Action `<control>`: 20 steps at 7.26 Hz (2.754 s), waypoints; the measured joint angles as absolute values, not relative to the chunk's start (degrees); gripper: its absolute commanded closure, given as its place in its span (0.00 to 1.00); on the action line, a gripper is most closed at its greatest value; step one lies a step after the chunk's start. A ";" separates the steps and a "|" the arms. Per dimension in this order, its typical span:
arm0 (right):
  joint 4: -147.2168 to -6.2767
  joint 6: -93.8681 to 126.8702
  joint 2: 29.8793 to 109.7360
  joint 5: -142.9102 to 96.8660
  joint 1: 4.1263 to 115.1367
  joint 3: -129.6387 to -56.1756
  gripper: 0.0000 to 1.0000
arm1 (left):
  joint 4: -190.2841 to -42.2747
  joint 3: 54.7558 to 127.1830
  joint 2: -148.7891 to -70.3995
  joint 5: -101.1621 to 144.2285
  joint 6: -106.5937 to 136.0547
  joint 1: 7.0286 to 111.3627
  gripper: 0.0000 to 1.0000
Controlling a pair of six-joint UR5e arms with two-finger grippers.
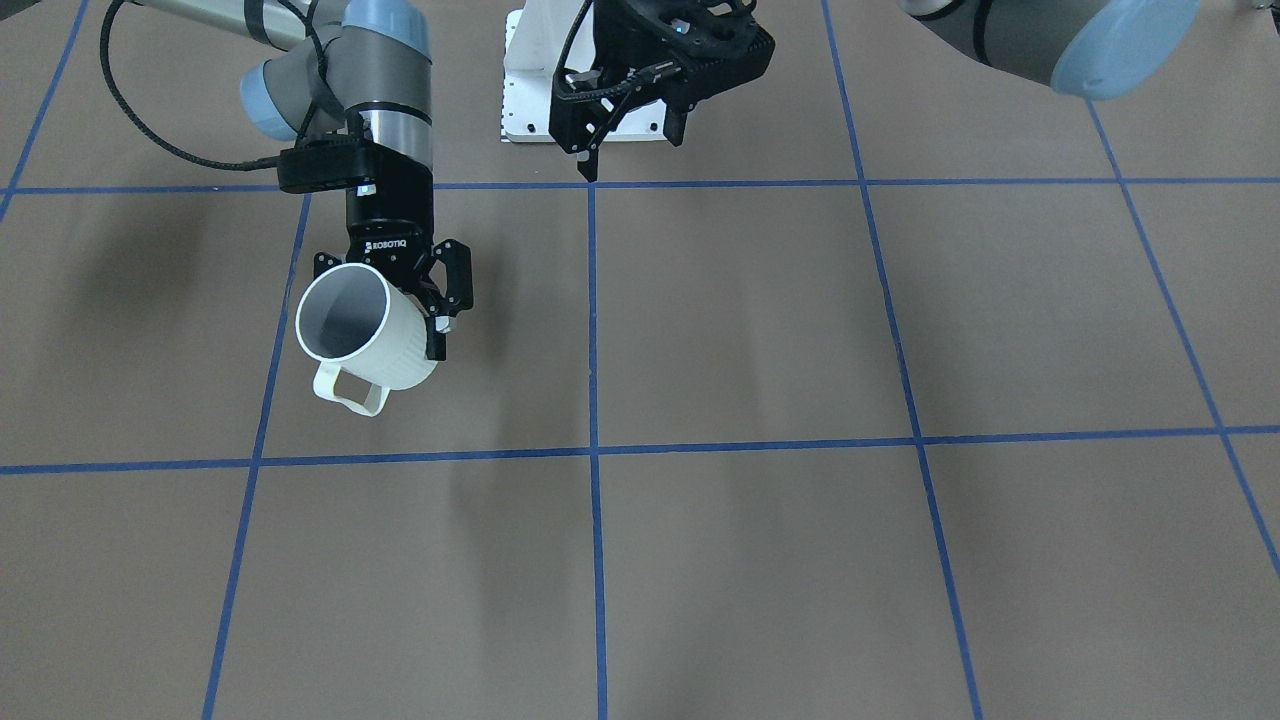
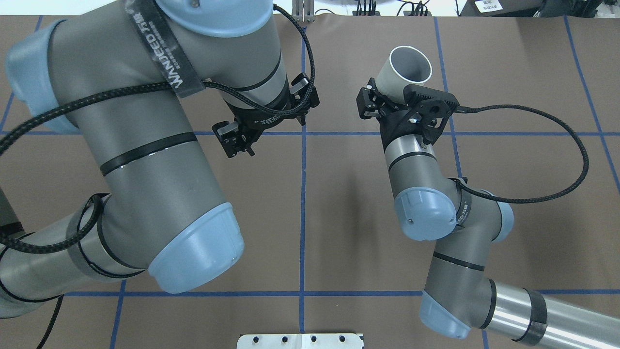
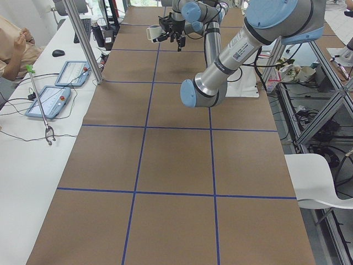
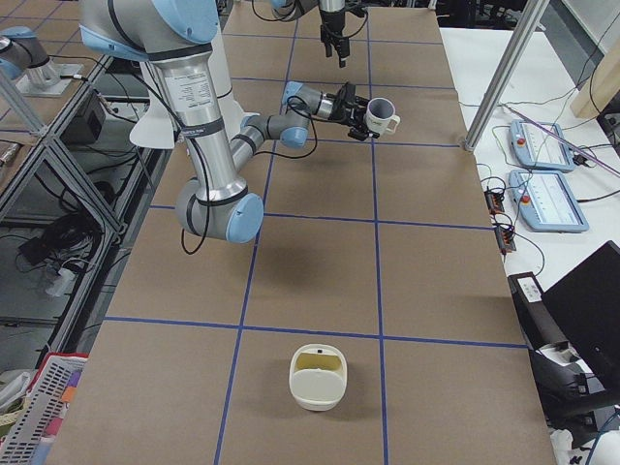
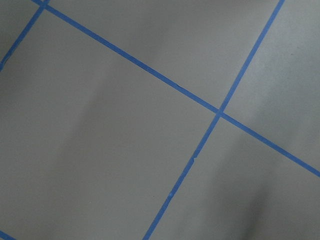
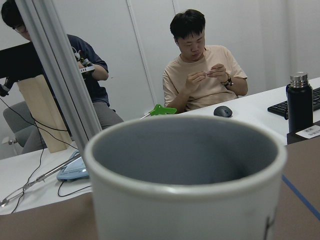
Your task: Left arm hands cup to right arm to dump lemon
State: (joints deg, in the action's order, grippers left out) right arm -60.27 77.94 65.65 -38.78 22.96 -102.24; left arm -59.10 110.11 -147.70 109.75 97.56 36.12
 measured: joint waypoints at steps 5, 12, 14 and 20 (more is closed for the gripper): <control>-69.40 73.24 62.36 -27.60 15.30 -101.49 0.70 | -59.11 97.43 -158.41 116.05 100.19 39.71 0.00; -70.15 72.79 61.48 -22.99 12.14 -101.72 0.69 | -62.37 91.29 -161.15 120.24 95.78 37.85 0.00; -70.06 72.87 61.30 -22.94 12.07 -101.95 0.68 | -61.05 90.99 -161.02 119.89 97.01 37.59 0.00; -70.02 72.89 61.62 -22.50 11.14 -103.78 0.67 | -60.80 88.89 -160.94 118.59 97.49 37.74 0.20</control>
State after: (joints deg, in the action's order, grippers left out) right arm -70.02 72.89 61.62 -22.50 11.14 -103.78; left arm -60.80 88.89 -160.94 118.59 97.49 37.74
